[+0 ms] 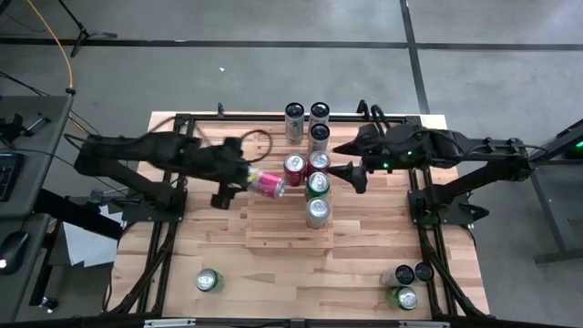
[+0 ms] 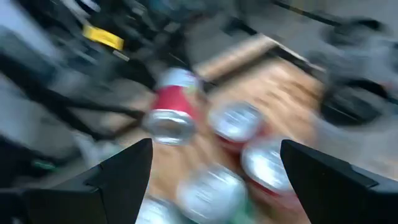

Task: Place canned beverage on shelf
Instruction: Put the pink white soda can on the shelf

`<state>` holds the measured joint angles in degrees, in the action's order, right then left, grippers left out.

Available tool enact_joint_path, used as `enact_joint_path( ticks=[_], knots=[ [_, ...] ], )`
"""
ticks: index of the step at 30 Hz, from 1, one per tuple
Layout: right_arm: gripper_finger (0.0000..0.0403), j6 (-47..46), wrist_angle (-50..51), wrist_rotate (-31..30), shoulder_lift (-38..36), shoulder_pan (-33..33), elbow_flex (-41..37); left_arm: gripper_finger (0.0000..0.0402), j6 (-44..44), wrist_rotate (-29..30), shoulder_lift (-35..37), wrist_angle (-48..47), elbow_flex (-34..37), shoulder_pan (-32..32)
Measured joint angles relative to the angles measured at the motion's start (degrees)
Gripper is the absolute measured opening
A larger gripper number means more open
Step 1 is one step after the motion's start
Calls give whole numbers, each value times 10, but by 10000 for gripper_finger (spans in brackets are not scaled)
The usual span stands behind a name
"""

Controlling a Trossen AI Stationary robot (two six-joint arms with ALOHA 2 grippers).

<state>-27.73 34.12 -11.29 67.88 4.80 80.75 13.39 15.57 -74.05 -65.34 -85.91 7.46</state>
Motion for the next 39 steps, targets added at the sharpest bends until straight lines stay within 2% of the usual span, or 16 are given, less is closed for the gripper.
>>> enact_joint_path(
  ticks=[4, 8, 11, 13, 18, 25, 31, 39],
  knots=[
    [339, -47, -115, 56, 8, 0, 1, 267, 89, 165, 7, -15, -52, 70],
    [339, -116, -200, 107, 38, -2, 1, 267, 258, 344, -14, 29, -75, 124],
    [339, -157, -236, 167, 72, -7, 5, 267, 376, 412, -31, 69, -74, 138],
    [339, -157, -233, 182, 95, -11, 18, 267, 423, 426, -43, 87, -74, 140],
    [339, -115, -177, 177, 141, -25, 76, 267, 488, 435, -64, 136, -74, 154],
    [339, -54, -53, 133, 180, -35, 166, 267, 518, 437, -68, 187, -74, 175],
    [339, -64, -45, 223, 225, -34, 201, 267, 518, 433, -68, 185, -74, 171],
    [339, -81, -48, 242, 265, -33, 214, 267, 515, 415, -68, 196, -73, 170]
  ],
)
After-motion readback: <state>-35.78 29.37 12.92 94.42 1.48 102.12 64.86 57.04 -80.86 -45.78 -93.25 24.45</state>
